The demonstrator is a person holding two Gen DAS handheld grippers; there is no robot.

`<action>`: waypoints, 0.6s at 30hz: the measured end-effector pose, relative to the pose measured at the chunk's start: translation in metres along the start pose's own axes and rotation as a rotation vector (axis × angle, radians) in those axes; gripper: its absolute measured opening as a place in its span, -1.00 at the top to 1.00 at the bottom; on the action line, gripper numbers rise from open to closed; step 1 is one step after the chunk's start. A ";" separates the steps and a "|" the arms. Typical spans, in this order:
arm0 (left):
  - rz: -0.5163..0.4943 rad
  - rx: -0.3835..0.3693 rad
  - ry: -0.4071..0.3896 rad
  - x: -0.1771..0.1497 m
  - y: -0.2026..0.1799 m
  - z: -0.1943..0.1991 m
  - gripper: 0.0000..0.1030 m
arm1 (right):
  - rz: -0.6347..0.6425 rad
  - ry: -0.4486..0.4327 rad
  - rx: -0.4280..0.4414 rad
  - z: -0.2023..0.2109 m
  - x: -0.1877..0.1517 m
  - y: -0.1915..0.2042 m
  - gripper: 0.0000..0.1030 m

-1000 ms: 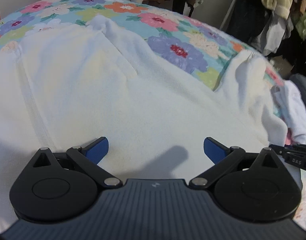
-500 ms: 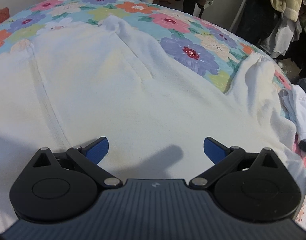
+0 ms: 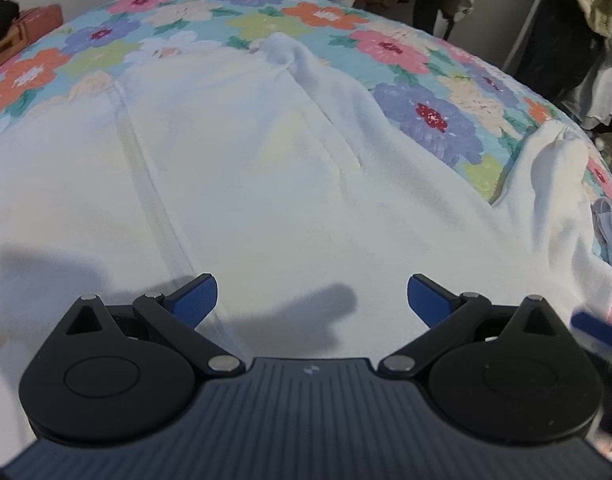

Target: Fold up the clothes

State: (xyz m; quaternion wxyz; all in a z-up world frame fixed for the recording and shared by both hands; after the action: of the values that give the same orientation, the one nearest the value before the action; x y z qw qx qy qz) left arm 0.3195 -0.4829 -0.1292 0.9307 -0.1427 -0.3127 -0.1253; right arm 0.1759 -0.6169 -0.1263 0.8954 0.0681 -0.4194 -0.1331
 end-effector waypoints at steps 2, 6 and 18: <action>0.002 0.013 0.004 0.001 -0.002 0.006 -1.00 | 0.016 0.008 -0.003 0.014 -0.010 0.006 -0.15; -0.014 0.019 -0.007 0.002 -0.016 0.033 -1.00 | 0.007 -0.014 0.020 0.064 -0.022 0.017 -0.15; 0.020 0.148 0.049 -0.132 -0.049 0.169 -1.00 | 0.063 -0.127 0.005 0.199 -0.056 0.014 -0.84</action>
State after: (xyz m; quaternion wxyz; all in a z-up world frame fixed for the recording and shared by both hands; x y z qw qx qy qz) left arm 0.1097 -0.4508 -0.0724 0.9473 -0.0732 -0.2967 -0.0959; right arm -0.0087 -0.5887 -0.0367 0.8705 0.0486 -0.4777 -0.1078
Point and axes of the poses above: each gripper's, at about its wrist camera, not at the fingertips, and z roughly against the way its jaws point, y to its left, x to its top, the point moved 9 cm from there along -z, roughly the way its jaws point, and after that the axes turned 2 degrees about -z, right-handed, at the moved point
